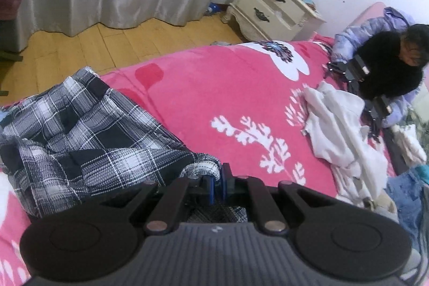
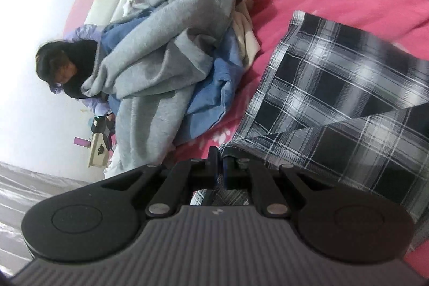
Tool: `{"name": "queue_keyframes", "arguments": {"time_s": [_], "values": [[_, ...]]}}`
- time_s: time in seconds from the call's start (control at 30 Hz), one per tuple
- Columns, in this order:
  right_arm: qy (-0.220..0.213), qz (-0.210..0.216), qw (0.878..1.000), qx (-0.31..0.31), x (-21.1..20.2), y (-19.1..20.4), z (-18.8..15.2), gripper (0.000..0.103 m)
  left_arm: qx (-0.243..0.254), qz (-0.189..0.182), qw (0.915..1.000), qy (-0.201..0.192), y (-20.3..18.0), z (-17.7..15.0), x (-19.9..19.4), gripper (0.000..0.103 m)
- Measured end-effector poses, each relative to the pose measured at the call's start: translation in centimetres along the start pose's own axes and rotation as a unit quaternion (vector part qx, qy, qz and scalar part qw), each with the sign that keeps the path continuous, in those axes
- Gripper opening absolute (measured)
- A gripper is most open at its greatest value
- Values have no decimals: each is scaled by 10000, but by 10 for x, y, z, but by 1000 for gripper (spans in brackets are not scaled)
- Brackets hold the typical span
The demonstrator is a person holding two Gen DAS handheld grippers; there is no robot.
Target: Fold clothes
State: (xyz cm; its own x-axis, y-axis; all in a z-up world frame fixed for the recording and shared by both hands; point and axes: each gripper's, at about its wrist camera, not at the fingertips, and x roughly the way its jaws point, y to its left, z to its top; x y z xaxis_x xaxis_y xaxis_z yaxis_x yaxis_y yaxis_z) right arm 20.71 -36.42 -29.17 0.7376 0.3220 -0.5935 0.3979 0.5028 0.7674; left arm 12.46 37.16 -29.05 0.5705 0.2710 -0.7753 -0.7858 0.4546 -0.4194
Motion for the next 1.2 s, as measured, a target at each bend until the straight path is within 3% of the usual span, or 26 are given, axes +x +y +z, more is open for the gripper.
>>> {"name": "queue_keyframes", "arguments": {"time_s": [0.3,0.4,0.5,0.53,0.67,0.7,0.77,0.87,0.93,1.0,1.1,1.2], "values": [[393,-97,9983,-423,58,7,20,2,299,456,9985,-54,-11,-8,34,6],[631,-244,9976,-129,72,-3,27,5,604,597,9964,60,-14,-11,47,8],[869,-391,9953,170,87,-14,33,8,661,465,9966,172,-16,-6,48,16],[807,-254,9961,247,80,-14,35,9,636,386,9970,220,-16,-3,48,19],[350,223,9975,574,47,-16,34,31,4,-14,9989,475,-7,11,50,29],[265,293,9963,767,45,-20,34,32,-280,-154,9979,556,-2,14,51,35],[96,428,9923,1157,42,-28,33,38,-887,-387,9930,681,11,18,54,37],[-158,630,9826,1738,37,-41,33,40,-1170,-508,9882,847,22,19,58,36],[169,-124,9923,1224,41,-26,39,41,-1074,-487,9889,907,22,19,58,36],[390,-847,9943,524,39,-7,47,42,-959,-484,9898,931,19,19,57,37],[40,-1132,9916,-625,11,25,56,42,-783,-457,9916,925,13,21,60,39],[-577,-1566,9774,-1297,-17,41,70,43,-626,-359,9934,889,5,20,61,41]]}}
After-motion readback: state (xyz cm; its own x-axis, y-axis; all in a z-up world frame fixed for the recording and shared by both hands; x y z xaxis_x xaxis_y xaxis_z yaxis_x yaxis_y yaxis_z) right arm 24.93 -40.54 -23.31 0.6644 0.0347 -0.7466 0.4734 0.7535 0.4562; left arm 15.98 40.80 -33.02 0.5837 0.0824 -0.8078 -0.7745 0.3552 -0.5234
